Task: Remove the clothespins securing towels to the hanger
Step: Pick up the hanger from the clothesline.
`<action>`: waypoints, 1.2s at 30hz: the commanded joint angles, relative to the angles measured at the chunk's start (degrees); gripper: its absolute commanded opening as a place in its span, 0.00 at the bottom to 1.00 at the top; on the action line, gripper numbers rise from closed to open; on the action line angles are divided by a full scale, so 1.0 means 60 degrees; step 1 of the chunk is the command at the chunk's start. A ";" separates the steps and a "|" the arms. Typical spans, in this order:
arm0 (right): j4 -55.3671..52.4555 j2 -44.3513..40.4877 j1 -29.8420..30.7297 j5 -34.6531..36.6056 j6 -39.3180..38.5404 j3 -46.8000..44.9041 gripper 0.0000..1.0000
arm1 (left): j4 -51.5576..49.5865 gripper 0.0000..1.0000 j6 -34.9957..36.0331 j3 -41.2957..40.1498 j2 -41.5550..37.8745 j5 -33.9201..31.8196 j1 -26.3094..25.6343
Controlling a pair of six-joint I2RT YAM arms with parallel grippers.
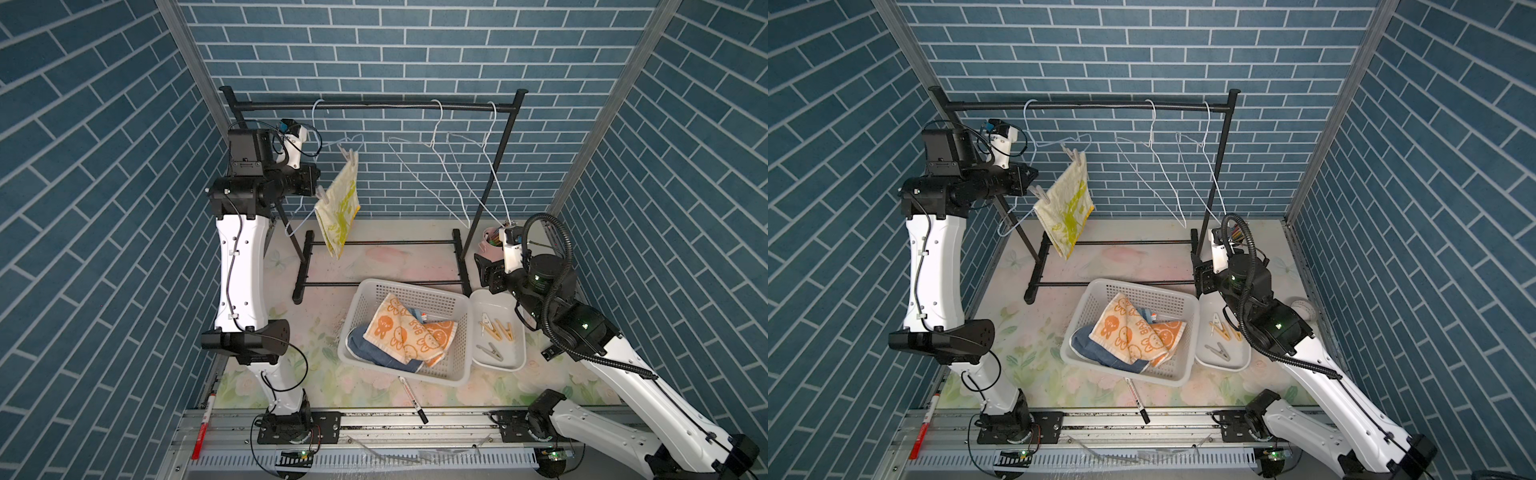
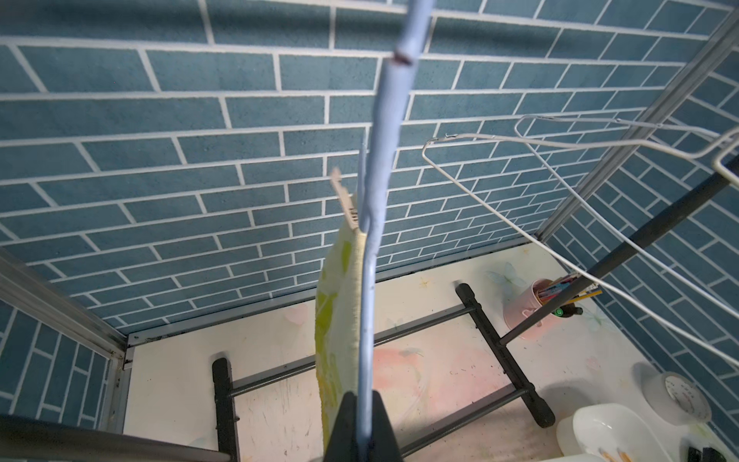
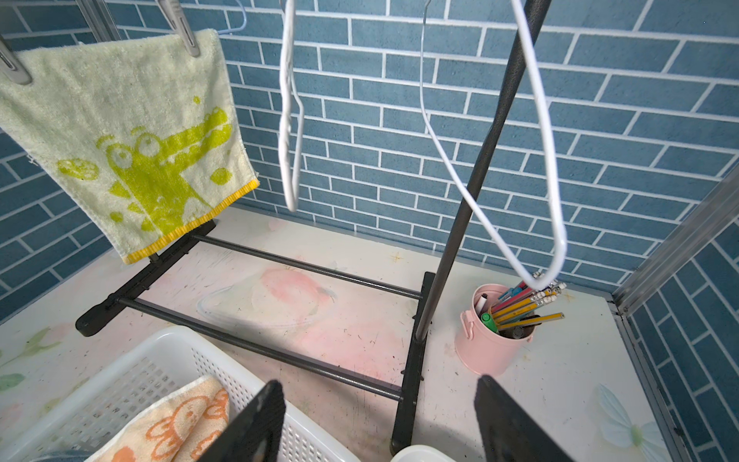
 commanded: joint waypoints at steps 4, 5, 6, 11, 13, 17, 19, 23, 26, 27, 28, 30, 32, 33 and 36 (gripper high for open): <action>-0.0005 -0.0046 -0.0023 0.0088 0.0166 -0.0076 0.75 | 0.1634 0.00 -0.0868 -0.0219 -0.0677 0.0447 0.0028; -0.0020 -0.0048 -0.0024 0.0089 0.0165 -0.0060 0.76 | 0.1768 0.00 -0.0930 -0.0221 -0.0759 0.0426 0.0028; -0.0020 -0.0043 -0.0023 0.0089 0.0154 -0.0062 0.75 | 0.1862 0.00 -0.0986 -0.0199 -0.0814 0.0392 0.0030; -0.0034 -0.0033 -0.0024 0.0111 0.0172 -0.0081 0.76 | 0.2218 0.00 -0.1209 -0.0491 -0.1300 0.0448 0.0029; -0.0026 -0.0039 -0.0031 0.0098 0.0184 -0.0097 0.76 | 0.2507 0.00 -0.1365 -0.1089 -0.1738 0.0601 0.0031; -0.0026 -0.0107 -0.0024 0.0117 0.0224 -0.0153 0.76 | 0.3733 0.00 -0.1731 -0.3663 -0.3260 0.0688 0.0028; -0.0071 -0.0157 -0.0030 0.0146 0.0231 -0.0180 0.75 | 0.4237 0.00 -0.1868 -0.4880 -0.4039 0.0674 0.0028; -0.0137 -0.0215 -0.0034 0.0205 0.0226 -0.0138 0.75 | 0.4385 0.00 -0.2082 -0.6505 -0.5344 0.0752 0.0028; -0.0101 -0.0166 -0.0034 0.0177 0.0233 -0.0117 0.76 | 0.4259 0.00 -0.2255 -0.7190 -0.6156 0.0923 0.0028; -0.0109 -0.0125 -0.0019 0.0162 0.0245 -0.0087 0.75 | 0.4191 0.00 -0.2335 -0.7353 -0.6386 0.1040 0.0028; -0.0110 -0.0094 -0.0028 0.0148 0.0246 -0.0081 0.75 | 0.4126 0.00 -0.2429 -0.7472 -0.6600 0.1173 0.0021; -0.0137 -0.0047 -0.0029 0.0138 0.0278 -0.0040 0.75 | 0.3994 0.00 -0.2745 -0.7794 -0.7015 0.1533 0.0017; -0.0148 -0.0054 -0.0033 0.0131 0.0383 -0.0017 0.75 | 0.3972 0.00 -0.2993 -0.8224 -0.7467 0.1871 0.0000; -0.0152 -0.0071 -0.0035 0.0126 0.0450 -0.0005 0.75 | 0.4014 0.00 -0.3095 -0.8520 -0.7719 0.1991 -0.0006; -0.0148 -0.0141 -0.0023 0.0016 0.0631 0.0039 0.73 | 0.4235 0.00 -0.3561 -0.9390 -0.8482 0.2145 -0.0067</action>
